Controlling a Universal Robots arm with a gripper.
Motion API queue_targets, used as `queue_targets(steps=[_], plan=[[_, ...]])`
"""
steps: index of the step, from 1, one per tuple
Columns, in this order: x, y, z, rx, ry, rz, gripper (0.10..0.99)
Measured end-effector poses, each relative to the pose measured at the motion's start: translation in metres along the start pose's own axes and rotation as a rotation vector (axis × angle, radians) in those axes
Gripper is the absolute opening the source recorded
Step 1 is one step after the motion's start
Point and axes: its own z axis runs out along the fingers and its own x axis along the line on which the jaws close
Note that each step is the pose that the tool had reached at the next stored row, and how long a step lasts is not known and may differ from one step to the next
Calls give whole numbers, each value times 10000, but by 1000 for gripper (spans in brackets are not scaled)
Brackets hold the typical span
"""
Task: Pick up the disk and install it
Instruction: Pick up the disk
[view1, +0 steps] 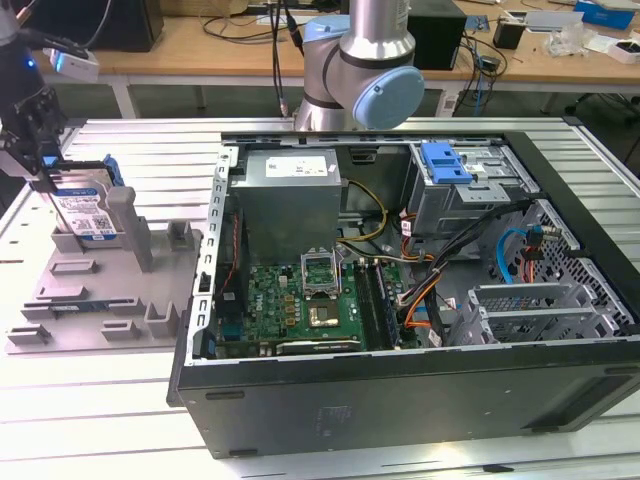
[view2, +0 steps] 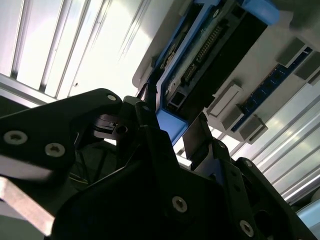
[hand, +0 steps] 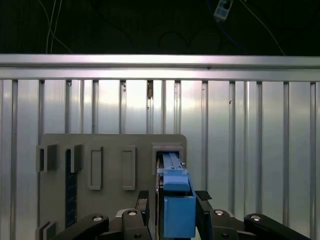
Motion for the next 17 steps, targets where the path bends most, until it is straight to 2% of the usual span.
queue_targets(steps=[17], plan=[[-6,-5,34,0,-1,29,482]])
